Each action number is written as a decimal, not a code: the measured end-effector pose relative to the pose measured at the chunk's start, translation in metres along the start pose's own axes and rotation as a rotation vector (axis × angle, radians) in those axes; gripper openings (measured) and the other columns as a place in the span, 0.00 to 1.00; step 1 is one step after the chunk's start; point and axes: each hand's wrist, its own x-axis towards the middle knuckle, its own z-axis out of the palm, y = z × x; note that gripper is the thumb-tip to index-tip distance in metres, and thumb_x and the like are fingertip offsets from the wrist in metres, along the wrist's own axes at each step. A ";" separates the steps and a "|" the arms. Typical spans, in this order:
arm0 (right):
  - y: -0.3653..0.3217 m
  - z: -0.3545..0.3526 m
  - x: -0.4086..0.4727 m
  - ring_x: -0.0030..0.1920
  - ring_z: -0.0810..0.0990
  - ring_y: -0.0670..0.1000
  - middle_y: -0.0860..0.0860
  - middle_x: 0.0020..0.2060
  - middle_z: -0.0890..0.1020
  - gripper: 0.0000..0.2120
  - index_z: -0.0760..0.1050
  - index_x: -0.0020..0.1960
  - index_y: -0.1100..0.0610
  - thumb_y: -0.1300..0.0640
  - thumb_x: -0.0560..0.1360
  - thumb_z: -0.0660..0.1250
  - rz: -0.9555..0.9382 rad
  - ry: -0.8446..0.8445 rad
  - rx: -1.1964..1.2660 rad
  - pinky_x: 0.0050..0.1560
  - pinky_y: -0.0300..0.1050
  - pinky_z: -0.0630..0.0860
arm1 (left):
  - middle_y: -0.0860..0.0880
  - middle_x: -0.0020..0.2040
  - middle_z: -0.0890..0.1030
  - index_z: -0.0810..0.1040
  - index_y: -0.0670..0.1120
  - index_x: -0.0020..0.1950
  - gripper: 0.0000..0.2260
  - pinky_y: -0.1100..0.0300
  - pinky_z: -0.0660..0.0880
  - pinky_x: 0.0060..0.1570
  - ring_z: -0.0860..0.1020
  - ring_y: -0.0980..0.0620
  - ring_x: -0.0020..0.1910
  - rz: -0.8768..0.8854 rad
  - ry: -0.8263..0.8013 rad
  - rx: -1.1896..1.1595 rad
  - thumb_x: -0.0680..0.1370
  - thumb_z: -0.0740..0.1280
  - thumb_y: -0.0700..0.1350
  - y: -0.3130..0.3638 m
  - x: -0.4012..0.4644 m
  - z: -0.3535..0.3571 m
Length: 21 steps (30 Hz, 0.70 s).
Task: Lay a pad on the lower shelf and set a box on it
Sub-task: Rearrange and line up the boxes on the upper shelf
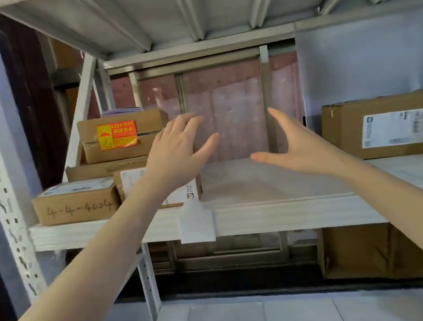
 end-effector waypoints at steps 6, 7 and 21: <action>0.071 -0.080 -0.016 0.74 0.58 0.52 0.50 0.76 0.56 0.48 0.45 0.76 0.47 0.37 0.66 0.69 0.051 0.083 -0.095 0.70 0.50 0.60 | 0.49 0.71 0.68 0.64 0.48 0.71 0.26 0.49 0.62 0.67 0.65 0.47 0.70 0.095 0.004 -0.043 0.78 0.56 0.61 0.095 0.044 0.040; 0.084 -0.093 -0.018 0.73 0.61 0.53 0.51 0.76 0.57 0.48 0.46 0.76 0.47 0.37 0.66 0.69 0.054 0.092 -0.113 0.69 0.50 0.62 | 0.49 0.71 0.67 0.64 0.48 0.72 0.27 0.49 0.61 0.68 0.65 0.47 0.70 0.108 0.000 -0.047 0.78 0.56 0.61 0.112 0.052 0.048; 0.216 -0.191 -0.037 0.75 0.56 0.53 0.51 0.76 0.56 0.44 0.47 0.76 0.48 0.42 0.70 0.69 0.080 0.056 -0.193 0.69 0.46 0.58 | 0.49 0.73 0.63 0.58 0.52 0.74 0.33 0.49 0.60 0.68 0.63 0.45 0.71 0.149 -0.076 -0.061 0.73 0.64 0.61 0.258 0.120 0.143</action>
